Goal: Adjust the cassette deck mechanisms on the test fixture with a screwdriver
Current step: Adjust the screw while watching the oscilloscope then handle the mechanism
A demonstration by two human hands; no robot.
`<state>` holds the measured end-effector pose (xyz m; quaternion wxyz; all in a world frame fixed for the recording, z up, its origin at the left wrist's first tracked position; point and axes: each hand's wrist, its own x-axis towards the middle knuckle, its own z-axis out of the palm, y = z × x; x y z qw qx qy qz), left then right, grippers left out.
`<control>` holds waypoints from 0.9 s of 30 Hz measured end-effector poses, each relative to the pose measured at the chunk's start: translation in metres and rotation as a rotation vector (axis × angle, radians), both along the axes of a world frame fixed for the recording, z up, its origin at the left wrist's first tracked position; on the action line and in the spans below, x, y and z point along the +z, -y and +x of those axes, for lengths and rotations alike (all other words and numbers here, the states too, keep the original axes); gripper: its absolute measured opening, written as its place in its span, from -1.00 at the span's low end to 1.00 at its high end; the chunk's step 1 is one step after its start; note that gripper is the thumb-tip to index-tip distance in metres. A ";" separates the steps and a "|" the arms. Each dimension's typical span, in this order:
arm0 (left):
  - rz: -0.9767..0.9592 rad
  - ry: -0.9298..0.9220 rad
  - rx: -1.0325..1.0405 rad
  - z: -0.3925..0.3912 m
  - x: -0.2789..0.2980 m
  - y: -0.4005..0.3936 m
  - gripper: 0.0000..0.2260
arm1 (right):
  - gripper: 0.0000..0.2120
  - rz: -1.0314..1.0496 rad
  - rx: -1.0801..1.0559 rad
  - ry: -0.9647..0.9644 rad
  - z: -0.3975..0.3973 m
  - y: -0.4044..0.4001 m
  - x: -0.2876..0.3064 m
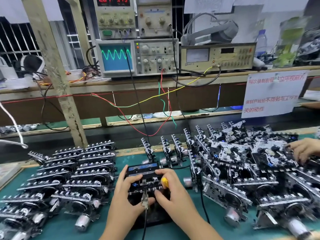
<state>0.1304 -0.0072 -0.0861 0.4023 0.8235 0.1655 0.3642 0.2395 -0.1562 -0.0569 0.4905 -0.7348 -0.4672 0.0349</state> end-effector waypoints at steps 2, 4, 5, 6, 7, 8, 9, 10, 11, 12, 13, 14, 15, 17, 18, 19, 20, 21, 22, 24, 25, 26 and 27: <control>0.001 -0.005 0.002 0.000 0.000 0.000 -0.36 | -0.61 0.000 -0.003 -0.003 0.000 0.000 0.000; 0.001 -0.008 0.003 0.000 -0.001 -0.001 -0.36 | -0.68 -0.006 -0.008 -0.011 0.000 0.000 0.000; 0.003 -0.010 0.005 0.000 -0.001 -0.001 -0.36 | -0.72 -0.009 -0.010 -0.015 0.001 0.000 -0.001; 0.005 -0.011 0.007 0.000 -0.001 -0.001 -0.36 | -0.73 -0.010 -0.012 -0.016 0.001 0.000 -0.001; 0.004 -0.013 0.011 0.000 -0.001 0.000 -0.36 | -0.73 -0.010 -0.010 -0.014 0.001 0.000 -0.002; 0.003 -0.017 0.017 0.000 -0.001 0.000 -0.36 | -0.73 -0.010 -0.007 -0.010 0.001 0.000 -0.002; 0.004 -0.023 0.023 -0.001 0.000 0.000 -0.36 | -0.71 -0.010 -0.005 -0.002 0.001 0.000 -0.001; 0.004 -0.028 0.025 -0.001 0.000 0.000 -0.36 | -0.69 -0.011 -0.004 0.006 0.001 0.000 -0.001; 0.005 -0.030 0.024 -0.001 0.000 0.000 -0.36 | -0.68 -0.012 -0.004 0.010 0.001 0.000 -0.002; 0.003 -0.030 0.020 0.000 0.000 0.000 -0.36 | -0.68 -0.014 -0.004 0.009 0.002 0.000 -0.002; 0.002 -0.029 0.019 0.000 0.000 0.000 -0.36 | -0.70 -0.017 -0.005 0.005 0.002 0.000 -0.002; -0.001 -0.029 0.019 -0.001 0.000 0.000 -0.36 | -0.71 -0.020 -0.007 -0.001 0.002 0.000 -0.002; -0.003 -0.030 0.021 -0.001 0.000 0.000 -0.36 | -0.72 -0.022 -0.009 -0.006 0.003 0.000 -0.002; -0.008 -0.030 0.018 -0.001 0.001 0.001 -0.37 | -0.73 -0.022 -0.013 -0.017 0.002 0.001 -0.002; -0.008 -0.030 0.012 -0.001 0.001 0.001 -0.37 | -0.74 -0.021 -0.012 -0.022 0.001 0.001 -0.001; -0.006 -0.032 0.009 -0.001 0.000 0.001 -0.37 | -0.74 -0.022 -0.011 -0.029 0.001 0.001 -0.001; -0.007 -0.033 0.006 -0.001 0.000 0.001 -0.37 | -0.72 -0.023 -0.012 -0.035 0.000 0.001 -0.001; -0.011 -0.032 0.002 -0.001 0.000 0.000 -0.37 | -0.69 -0.024 -0.016 -0.040 0.000 0.001 -0.001; -0.017 -0.033 -0.001 -0.001 0.000 0.000 -0.37 | -0.68 -0.026 -0.019 -0.044 0.000 0.001 -0.002; -0.020 -0.039 -0.004 0.000 0.000 -0.001 -0.36 | -0.68 -0.027 -0.018 -0.046 0.001 0.001 -0.002; -0.019 -0.043 -0.005 0.000 0.000 -0.001 -0.35 | -0.69 -0.027 -0.016 -0.047 0.001 0.001 -0.002; -0.018 -0.047 -0.006 0.000 0.000 -0.001 -0.35 | -0.70 -0.025 -0.012 -0.047 0.001 0.001 -0.001; -0.019 -0.048 -0.006 0.000 0.000 -0.001 -0.35 | -0.71 -0.020 -0.008 -0.046 0.000 0.001 -0.001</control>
